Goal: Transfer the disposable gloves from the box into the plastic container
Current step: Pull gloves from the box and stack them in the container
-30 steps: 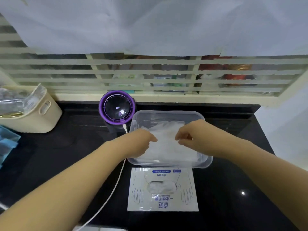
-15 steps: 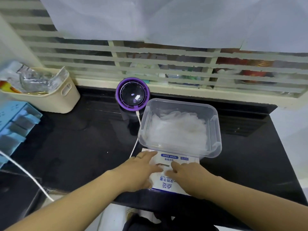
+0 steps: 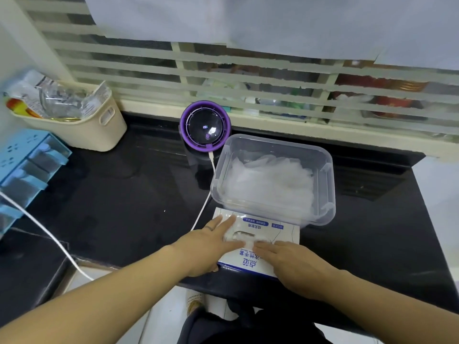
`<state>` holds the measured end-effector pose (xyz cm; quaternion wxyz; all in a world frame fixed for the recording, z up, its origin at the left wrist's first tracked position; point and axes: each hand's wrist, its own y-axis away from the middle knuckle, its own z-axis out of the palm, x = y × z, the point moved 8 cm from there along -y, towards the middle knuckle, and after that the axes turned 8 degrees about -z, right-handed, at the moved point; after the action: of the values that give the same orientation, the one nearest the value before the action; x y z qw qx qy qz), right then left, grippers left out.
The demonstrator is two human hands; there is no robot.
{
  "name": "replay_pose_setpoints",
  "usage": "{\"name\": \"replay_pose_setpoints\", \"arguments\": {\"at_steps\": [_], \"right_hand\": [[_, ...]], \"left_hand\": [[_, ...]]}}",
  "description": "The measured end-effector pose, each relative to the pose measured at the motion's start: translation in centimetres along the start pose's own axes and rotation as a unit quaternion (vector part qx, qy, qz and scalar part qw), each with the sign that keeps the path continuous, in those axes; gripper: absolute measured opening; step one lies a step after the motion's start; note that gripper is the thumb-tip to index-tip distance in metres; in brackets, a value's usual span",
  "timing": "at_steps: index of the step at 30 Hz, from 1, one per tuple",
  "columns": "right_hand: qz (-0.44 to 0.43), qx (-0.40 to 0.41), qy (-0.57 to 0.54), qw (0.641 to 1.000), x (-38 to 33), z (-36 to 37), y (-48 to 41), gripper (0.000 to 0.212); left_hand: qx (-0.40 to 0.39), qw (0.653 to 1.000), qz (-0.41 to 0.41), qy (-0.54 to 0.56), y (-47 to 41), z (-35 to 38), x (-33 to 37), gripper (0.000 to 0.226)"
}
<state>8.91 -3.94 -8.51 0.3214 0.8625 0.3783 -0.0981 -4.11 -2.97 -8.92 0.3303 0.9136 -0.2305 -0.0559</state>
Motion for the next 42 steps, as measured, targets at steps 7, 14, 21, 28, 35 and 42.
{"name": "replay_pose_setpoints", "arguments": {"at_steps": [7, 14, 21, 28, 35, 42], "right_hand": [[-0.009, 0.036, 0.023, 0.999, -0.9, -1.3, -2.2, 0.048], [-0.044, 0.068, 0.152, 0.985, 0.2, -1.9, -2.5, 0.036], [-0.042, 0.081, 0.162, 0.982, 0.1, -1.7, -4.7, 0.025], [-0.062, 0.176, 0.107, 0.977, -1.8, -3.3, -2.9, 0.019], [-0.007, 0.330, 0.024, 0.944, -3.2, -5.4, -3.1, 0.011], [-0.015, 0.608, -0.096, 0.788, -4.5, -13.7, 5.2, 0.009]], "left_hand": [[0.011, 1.000, 0.013, -0.006, 0.3, -0.3, 0.2, 0.081], [0.033, 0.999, 0.022, 0.015, 0.6, -0.4, 0.3, 0.065], [0.045, 0.998, 0.028, -0.019, 0.6, -0.3, 0.2, 0.064], [0.053, 0.998, 0.023, -0.037, 0.3, -0.8, -0.1, 0.069], [0.071, 0.993, 0.022, -0.087, 0.1, -0.8, -0.2, 0.076], [0.062, 0.996, 0.032, -0.061, 0.2, -1.0, -0.4, 0.073]]}}
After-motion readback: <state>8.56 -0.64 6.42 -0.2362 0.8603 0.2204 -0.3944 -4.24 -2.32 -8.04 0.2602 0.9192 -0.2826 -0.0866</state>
